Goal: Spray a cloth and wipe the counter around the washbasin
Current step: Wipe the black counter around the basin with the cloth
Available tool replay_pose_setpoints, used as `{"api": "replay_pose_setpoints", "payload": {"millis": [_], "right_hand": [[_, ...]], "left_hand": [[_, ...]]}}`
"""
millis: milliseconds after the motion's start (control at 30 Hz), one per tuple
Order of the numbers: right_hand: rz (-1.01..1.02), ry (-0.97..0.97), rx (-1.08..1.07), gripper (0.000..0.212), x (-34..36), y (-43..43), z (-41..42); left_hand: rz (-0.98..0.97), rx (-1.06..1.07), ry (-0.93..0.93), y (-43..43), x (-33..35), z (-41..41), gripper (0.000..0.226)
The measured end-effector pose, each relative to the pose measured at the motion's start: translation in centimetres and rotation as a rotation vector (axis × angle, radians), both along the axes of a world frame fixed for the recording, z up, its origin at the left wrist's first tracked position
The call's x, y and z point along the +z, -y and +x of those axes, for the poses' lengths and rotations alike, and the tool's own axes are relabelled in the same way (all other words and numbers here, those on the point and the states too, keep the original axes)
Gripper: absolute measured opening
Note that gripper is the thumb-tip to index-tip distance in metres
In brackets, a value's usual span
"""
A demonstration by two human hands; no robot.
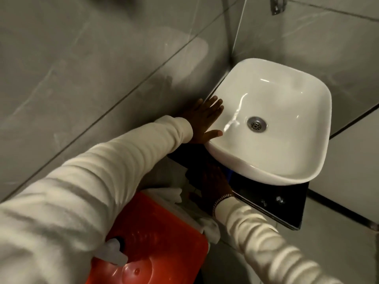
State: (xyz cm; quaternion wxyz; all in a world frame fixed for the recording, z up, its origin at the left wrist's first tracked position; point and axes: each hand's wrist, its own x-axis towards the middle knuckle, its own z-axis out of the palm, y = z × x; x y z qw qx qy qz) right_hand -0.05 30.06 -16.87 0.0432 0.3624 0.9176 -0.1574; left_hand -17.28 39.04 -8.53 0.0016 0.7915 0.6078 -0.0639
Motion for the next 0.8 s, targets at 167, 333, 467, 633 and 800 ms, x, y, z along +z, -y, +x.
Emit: {"api": "replay_pose_setpoints", "payload": {"millis": [167, 333, 467, 633, 800], "right_hand": [[0.072, 0.091, 0.135, 0.094, 0.0, -0.1, 4.2], [0.094, 0.021, 0.049, 0.097, -0.2, -0.3, 4.3], [0.014, -0.001, -0.093, 0.094, -0.3, -0.6, 0.0], [0.052, 0.056, 0.027, 0.089, -0.7, -0.5, -0.2], [0.100, 0.089, 0.076, 0.095, -1.2, 0.4, 7.9]], "left_hand": [[-0.009, 0.028, -0.006, 0.4, 0.0, -0.3, 0.081], [0.058, 0.021, 0.007, 0.6, -0.1, 0.0, 0.079], [0.117, -0.008, 0.019, 0.6, -0.4, 0.4, 0.077], [0.093, 0.025, 0.074, 0.5, -0.5, 0.7, 0.078], [0.082, 0.093, 0.071, 0.6, -0.7, 0.9, 0.076]]}}
